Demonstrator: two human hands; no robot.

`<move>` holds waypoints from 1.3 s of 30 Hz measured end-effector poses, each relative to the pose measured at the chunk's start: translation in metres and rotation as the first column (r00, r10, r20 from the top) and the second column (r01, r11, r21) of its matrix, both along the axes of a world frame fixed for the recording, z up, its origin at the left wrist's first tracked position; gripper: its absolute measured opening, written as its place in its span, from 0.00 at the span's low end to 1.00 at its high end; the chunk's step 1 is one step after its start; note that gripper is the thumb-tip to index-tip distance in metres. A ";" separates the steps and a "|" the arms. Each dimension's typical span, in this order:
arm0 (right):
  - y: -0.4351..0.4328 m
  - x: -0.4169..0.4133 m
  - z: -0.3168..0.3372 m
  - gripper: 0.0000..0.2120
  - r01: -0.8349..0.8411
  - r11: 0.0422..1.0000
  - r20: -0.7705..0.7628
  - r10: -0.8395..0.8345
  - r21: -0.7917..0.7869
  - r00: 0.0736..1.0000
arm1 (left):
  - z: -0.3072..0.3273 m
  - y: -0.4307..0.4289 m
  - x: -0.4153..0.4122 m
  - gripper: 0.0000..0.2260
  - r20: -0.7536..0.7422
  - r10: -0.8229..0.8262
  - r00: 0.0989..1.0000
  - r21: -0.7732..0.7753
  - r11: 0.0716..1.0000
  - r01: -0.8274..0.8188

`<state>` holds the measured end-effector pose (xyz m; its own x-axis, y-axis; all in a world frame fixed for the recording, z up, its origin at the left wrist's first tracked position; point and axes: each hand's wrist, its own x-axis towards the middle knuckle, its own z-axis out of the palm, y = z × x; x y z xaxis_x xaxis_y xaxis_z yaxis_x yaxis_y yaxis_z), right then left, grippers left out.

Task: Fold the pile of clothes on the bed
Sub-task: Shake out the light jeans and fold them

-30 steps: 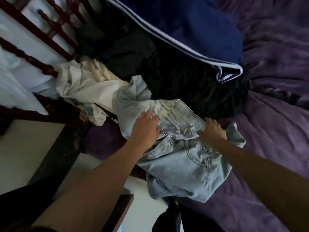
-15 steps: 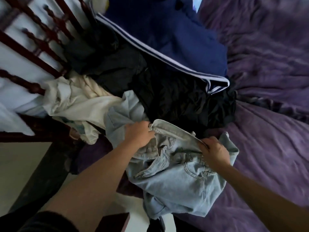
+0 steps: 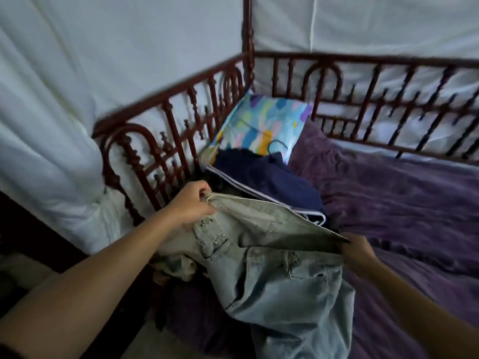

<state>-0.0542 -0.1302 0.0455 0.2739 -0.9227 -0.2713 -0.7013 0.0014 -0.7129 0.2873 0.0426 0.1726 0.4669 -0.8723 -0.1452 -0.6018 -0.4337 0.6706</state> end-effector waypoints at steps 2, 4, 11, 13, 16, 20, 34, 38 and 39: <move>-0.010 0.001 0.066 0.16 -0.008 0.991 0.056 0.015 -0.131 0.998 | 0.031 0.006 0.006 0.11 0.026 0.074 0.997 -0.053 0.996 -0.072; -0.016 -0.003 0.130 0.18 -0.006 0.977 0.123 0.034 -0.214 0.992 | 0.060 0.009 0.006 0.11 0.036 0.142 0.989 -0.138 0.981 -0.136; -0.046 -0.051 0.300 0.08 -0.075 0.894 0.026 0.097 -0.442 0.995 | 0.160 -0.010 -0.023 0.08 0.152 0.194 0.969 -0.422 0.899 -0.114; -0.056 -0.072 0.329 0.09 -0.087 0.847 -0.062 0.064 -0.524 0.996 | 0.185 -0.021 -0.037 0.07 0.144 0.216 0.966 -0.490 0.863 -0.120; -0.070 -0.105 0.354 0.07 -0.063 0.826 -0.156 -0.030 -0.560 0.987 | 0.218 -0.038 -0.054 0.07 0.087 0.253 0.964 -0.605 0.782 -0.151; -0.083 -0.115 0.383 0.09 0.222 0.853 0.294 -0.086 -0.471 0.952 | 0.269 -0.054 -0.074 0.06 -0.015 0.309 0.951 -0.739 0.637 -0.219; -0.038 -0.108 0.480 0.41 -0.326 0.724 0.118 0.489 -0.607 0.865 | 0.341 -0.018 -0.059 0.12 -0.249 0.229 0.941 -0.591 0.734 -0.335; -0.039 -0.102 0.461 0.33 -0.372 0.570 -0.134 0.415 -0.732 0.900 | 0.350 0.006 -0.067 0.20 -0.084 -0.031 0.996 -0.598 0.801 -0.026; -0.039 -0.101 0.464 0.28 -0.307 0.546 -0.117 0.355 -0.780 0.928 | 0.358 0.011 -0.069 0.25 -0.028 -0.088 0.996 -0.591 0.805 0.054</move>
